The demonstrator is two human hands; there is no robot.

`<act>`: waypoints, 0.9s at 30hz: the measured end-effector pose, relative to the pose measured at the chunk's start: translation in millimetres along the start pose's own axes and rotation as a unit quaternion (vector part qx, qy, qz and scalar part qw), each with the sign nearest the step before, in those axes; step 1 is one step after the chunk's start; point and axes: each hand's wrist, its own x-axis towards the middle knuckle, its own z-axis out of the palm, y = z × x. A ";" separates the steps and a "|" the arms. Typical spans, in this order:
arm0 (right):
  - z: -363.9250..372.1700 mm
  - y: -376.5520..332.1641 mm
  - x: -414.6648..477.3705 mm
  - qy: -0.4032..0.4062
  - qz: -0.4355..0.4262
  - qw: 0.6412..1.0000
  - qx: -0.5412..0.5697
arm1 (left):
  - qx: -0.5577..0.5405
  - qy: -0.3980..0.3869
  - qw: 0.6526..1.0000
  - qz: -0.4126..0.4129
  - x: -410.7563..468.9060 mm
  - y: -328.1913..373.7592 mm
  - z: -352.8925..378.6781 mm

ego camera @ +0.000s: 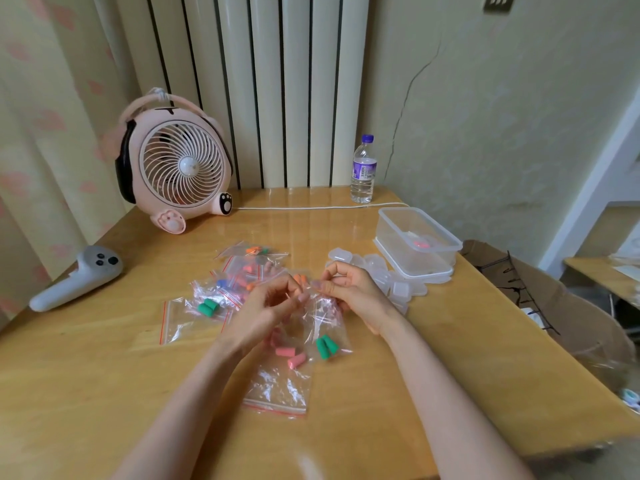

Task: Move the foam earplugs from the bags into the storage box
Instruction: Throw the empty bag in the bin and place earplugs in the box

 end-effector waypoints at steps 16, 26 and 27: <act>-30.7 13.0 -47.3 0.079 0.019 0.996 -0.046 | -0.055 0.098 0.993 -0.024 4.8 -2.0 12.5; -41.1 9.3 -63.3 0.097 -0.007 0.994 0.045 | -0.071 0.090 0.967 -0.227 11.0 10.2 22.4; -42.7 7.5 -64.4 0.084 -0.006 0.995 0.059 | -0.073 0.092 0.966 -0.232 11.3 10.2 21.7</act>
